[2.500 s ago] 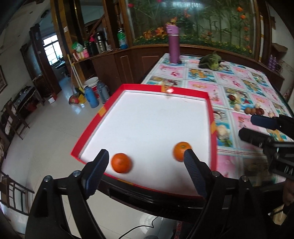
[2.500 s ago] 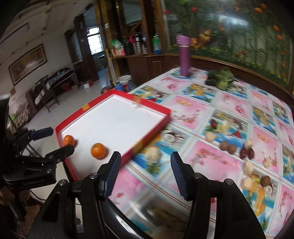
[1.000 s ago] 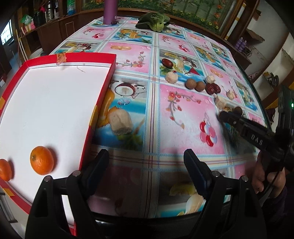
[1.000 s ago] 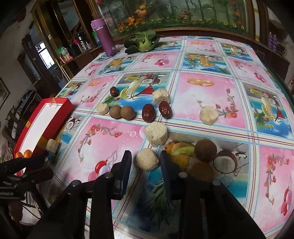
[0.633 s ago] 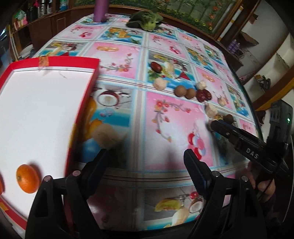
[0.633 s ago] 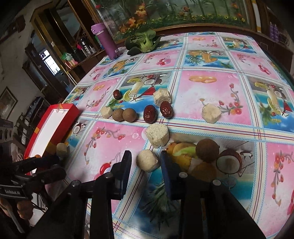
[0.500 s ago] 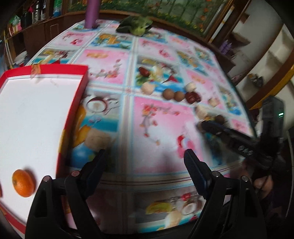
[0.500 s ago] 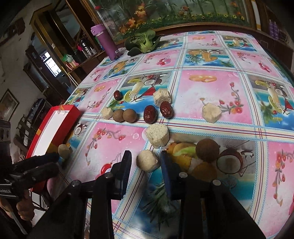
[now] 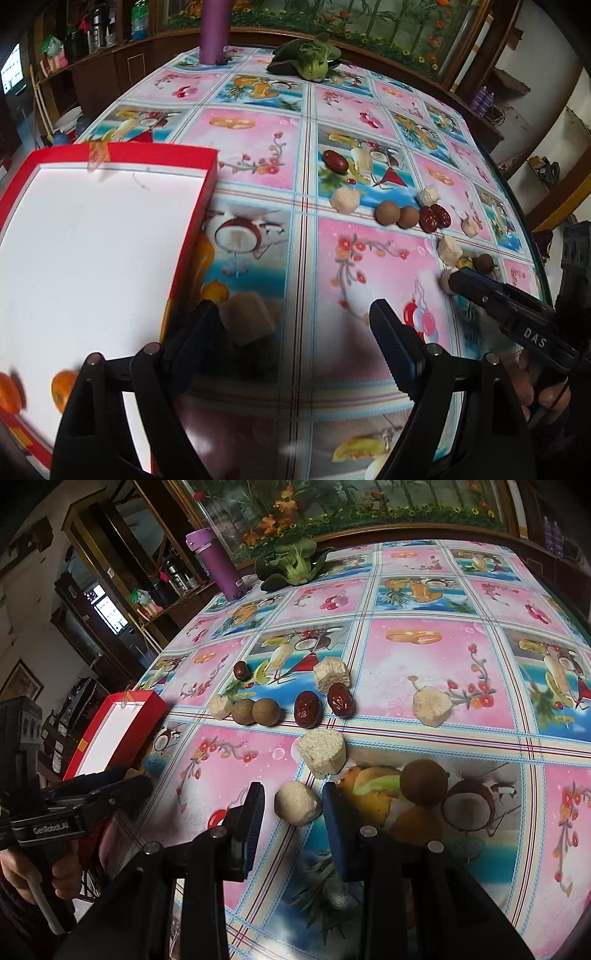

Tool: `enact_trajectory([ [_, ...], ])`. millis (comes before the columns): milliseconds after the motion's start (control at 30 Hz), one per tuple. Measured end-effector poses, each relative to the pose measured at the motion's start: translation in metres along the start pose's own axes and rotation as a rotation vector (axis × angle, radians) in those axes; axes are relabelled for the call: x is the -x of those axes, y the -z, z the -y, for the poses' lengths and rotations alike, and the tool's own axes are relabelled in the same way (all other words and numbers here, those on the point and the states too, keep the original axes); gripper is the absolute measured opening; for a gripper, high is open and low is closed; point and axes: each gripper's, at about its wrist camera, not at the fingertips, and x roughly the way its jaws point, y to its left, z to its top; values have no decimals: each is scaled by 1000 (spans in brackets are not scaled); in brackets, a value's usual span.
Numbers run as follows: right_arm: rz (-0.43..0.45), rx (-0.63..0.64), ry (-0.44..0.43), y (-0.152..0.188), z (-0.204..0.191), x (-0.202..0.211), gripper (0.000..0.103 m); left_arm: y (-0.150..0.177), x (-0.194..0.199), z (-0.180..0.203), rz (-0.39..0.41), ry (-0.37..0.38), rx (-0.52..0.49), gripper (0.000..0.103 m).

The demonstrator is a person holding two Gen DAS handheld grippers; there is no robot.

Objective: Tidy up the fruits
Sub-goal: 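Grasp a white bun cube with the left tool while the right grasps a round bun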

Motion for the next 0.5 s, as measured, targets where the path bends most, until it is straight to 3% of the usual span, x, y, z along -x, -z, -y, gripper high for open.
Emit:
enact_trajectory([
  [133, -3, 6, -3, 0, -1, 0, 31, -1, -7, 7, -8, -19, -56, 81],
  [233, -10, 39, 24, 1, -7, -1, 31, 5, -8, 13, -21, -11, -96, 73],
  [300, -17, 85, 59, 2, -14, -2, 31, 9, -10, 15, -19, -52, -129, 66],
  [500, -28, 141, 112, 4, -20, -4, 25, 4, -13, 10, 4, -79, -108, 56],
])
